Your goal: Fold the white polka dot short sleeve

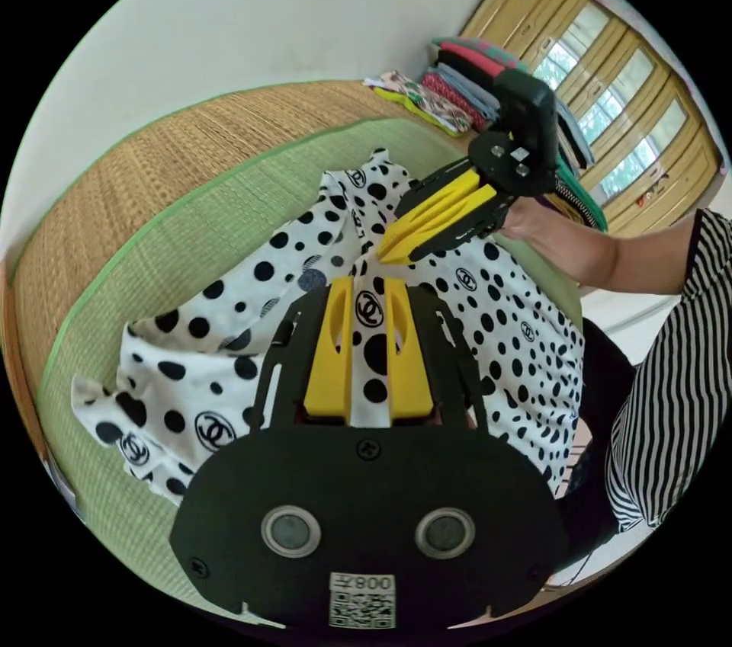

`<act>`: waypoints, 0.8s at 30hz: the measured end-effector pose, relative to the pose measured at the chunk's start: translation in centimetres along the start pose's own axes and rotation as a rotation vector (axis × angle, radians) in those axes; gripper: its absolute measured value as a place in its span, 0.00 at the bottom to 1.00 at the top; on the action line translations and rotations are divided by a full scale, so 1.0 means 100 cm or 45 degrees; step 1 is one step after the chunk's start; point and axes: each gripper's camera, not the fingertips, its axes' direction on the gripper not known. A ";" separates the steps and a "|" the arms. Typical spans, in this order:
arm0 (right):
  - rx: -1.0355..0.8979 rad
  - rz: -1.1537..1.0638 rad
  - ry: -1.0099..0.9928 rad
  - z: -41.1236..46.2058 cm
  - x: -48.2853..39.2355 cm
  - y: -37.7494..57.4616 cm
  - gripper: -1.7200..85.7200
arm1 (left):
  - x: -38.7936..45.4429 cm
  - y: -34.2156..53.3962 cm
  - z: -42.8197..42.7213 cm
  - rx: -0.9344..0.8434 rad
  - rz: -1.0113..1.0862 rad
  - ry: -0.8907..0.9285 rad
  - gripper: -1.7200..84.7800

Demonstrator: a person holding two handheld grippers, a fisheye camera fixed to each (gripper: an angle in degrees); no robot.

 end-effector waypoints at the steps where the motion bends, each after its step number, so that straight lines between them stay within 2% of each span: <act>1: -0.005 -0.006 -0.013 0.001 0.000 0.000 0.03 | -0.001 -0.004 0.004 -0.041 -0.001 0.007 0.08; 6: 0.039 -0.035 0.027 -0.006 -0.006 0.003 0.03 | -0.007 -0.006 -0.002 -0.062 -0.057 0.072 0.04; 14: 0.019 -0.037 0.081 0.002 -0.005 -0.005 0.02 | -0.041 0.008 -0.018 0.024 -0.345 0.465 0.03; 18: -0.040 0.010 0.065 0.008 0.006 -0.004 0.02 | -0.048 0.014 -0.023 0.026 -0.425 0.484 0.03; 24: -0.098 0.083 -0.024 0.009 0.025 -0.006 0.02 | -0.015 0.021 -0.063 0.148 -0.345 0.270 0.03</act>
